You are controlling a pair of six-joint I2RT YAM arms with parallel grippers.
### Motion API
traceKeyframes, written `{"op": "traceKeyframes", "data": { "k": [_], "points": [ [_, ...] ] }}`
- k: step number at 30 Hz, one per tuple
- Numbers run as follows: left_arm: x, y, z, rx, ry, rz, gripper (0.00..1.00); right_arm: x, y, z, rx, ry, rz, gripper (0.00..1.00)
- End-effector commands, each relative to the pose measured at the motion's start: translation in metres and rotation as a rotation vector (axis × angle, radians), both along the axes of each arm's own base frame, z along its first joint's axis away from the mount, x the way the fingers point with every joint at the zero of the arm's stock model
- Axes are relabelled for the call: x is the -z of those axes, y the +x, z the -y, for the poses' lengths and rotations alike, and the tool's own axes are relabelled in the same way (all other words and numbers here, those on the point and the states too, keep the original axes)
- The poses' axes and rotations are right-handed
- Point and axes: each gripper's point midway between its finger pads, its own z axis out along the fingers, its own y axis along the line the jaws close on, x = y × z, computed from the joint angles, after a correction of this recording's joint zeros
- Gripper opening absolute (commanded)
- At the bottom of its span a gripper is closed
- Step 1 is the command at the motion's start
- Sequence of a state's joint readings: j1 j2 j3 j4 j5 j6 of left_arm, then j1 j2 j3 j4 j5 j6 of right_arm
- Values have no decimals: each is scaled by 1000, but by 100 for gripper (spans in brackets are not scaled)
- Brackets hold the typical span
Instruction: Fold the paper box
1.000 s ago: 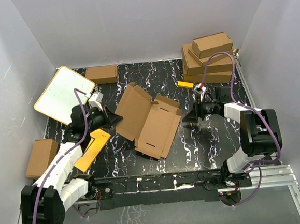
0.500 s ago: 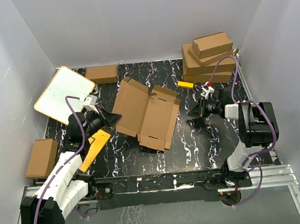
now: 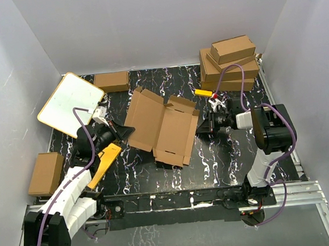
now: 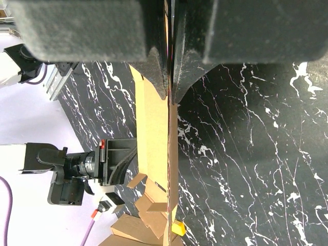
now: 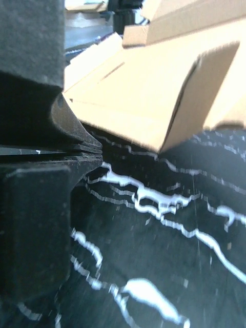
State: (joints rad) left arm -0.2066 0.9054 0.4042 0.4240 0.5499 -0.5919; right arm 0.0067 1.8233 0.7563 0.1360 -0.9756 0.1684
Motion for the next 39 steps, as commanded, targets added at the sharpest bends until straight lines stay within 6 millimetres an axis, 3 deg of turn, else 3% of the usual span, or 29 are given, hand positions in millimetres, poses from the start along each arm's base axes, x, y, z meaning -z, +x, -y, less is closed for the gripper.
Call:
{"op": "traceKeyframes", "data": {
  "k": [1,5,15,23,28,39],
  "points": [
    [-3,0,1,4,-14,22,0,-37,2,-20,-120,109,126,8],
    [4,1,-3,-14,5,4,0,-54,-6,-26,-176,160,168,9],
    [9,1,2,8,-10,-10,0,-72,-19,-37,-257,243,189,15],
    [20,2,1,-1,-7,-44,0,-102,-30,-40,-305,307,229,27],
    [23,2,3,11,-20,-57,0,-115,-36,-41,-315,331,247,41],
    [24,3,7,29,-38,-69,0,-122,-39,-41,-319,350,234,55]
  ]
}}
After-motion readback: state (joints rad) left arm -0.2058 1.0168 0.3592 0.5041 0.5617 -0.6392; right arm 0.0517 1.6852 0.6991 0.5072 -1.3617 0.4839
